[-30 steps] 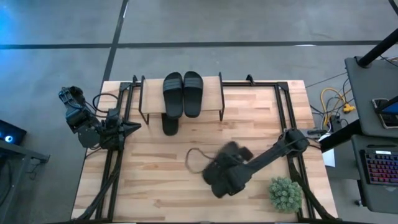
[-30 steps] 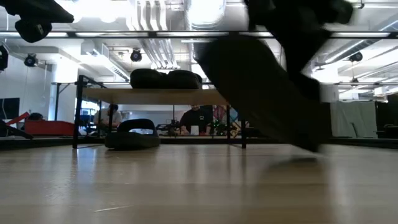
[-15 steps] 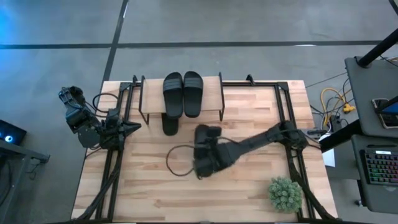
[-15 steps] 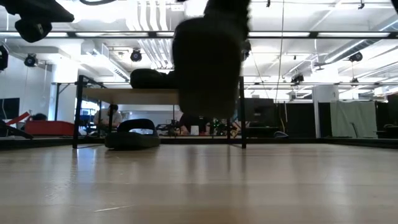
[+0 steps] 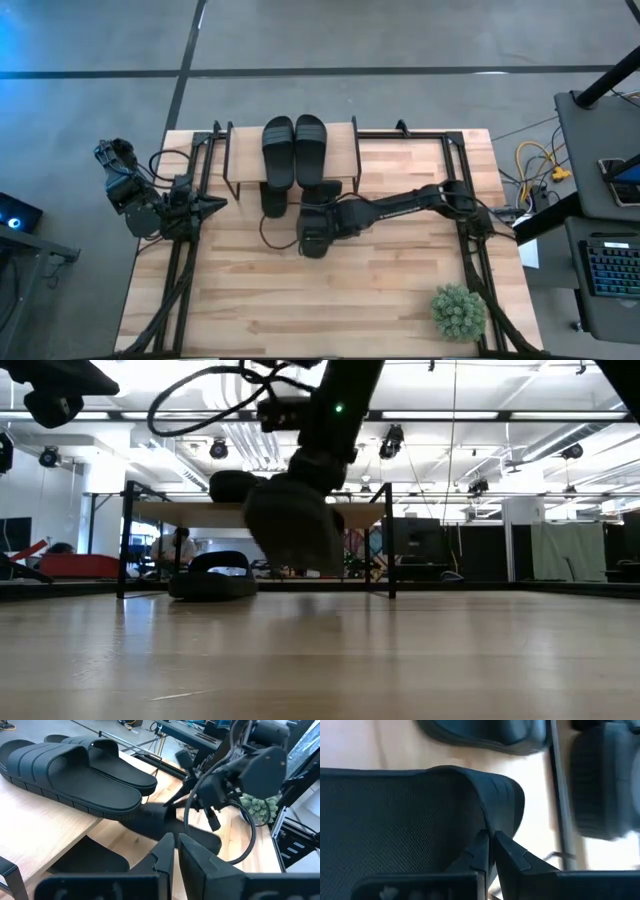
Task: Pick and place slides into the shelf
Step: Put the big black slide under the shelf, then adjust the big black slides under the shelf
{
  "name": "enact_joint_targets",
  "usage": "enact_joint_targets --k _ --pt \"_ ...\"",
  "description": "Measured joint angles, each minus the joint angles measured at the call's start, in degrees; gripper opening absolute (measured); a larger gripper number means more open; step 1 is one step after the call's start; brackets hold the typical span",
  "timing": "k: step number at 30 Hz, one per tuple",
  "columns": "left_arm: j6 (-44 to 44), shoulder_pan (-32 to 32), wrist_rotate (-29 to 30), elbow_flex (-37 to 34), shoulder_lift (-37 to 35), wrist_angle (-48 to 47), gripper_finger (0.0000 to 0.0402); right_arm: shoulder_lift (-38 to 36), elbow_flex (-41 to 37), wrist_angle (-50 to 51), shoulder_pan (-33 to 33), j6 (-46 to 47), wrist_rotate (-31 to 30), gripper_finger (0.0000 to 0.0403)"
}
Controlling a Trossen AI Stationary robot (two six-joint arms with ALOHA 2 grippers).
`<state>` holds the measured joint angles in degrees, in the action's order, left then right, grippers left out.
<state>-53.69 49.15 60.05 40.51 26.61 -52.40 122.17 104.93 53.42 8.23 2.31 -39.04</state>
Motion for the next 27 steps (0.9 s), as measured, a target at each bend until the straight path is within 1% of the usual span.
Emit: enact_joint_targets --k 2,6,9,11,13,16,20,22,25,27 --pt "0.00 0.00 0.00 0.00 0.00 0.00 0.0010 0.02 -1.24 -2.48 -0.49 0.01 1.96 0.0013" --pt "0.00 0.00 0.00 0.00 0.00 0.00 0.0010 0.02 -3.96 -3.95 -0.77 0.02 2.23 0.0025" --pt "0.00 0.00 0.00 0.00 0.02 0.00 0.0010 0.02 -5.33 -3.91 -0.77 0.20 2.40 0.0048" --pt "0.00 0.00 0.00 0.00 0.02 0.00 0.0010 0.02 -6.00 -4.34 -0.77 0.47 3.87 0.0067" --pt "-0.02 0.00 0.00 0.00 0.02 -0.01 0.0010 0.02 -6.41 -4.53 -0.88 1.86 5.35 0.0087" --pt "-0.04 0.00 0.00 0.00 0.02 -0.02 0.0010 0.01 -6.56 -4.39 -0.88 4.01 5.57 0.0116" --pt "-0.17 0.00 0.02 0.00 0.04 0.02 0.0010 -0.38 -5.01 -3.97 -0.50 5.65 4.72 0.0146" --pt "-0.17 0.00 0.02 0.00 0.09 0.23 0.0010 -0.83 -3.74 -3.91 -0.07 6.89 4.46 0.0154" --pt "-0.17 0.00 0.04 0.00 0.18 1.04 0.0010 -1.16 -1.01 -2.23 0.62 9.96 4.50 0.0155" --pt "-0.83 0.00 -0.02 0.00 0.25 0.97 0.0010 -1.16 0.84 -0.85 0.74 14.46 4.94 0.0150"
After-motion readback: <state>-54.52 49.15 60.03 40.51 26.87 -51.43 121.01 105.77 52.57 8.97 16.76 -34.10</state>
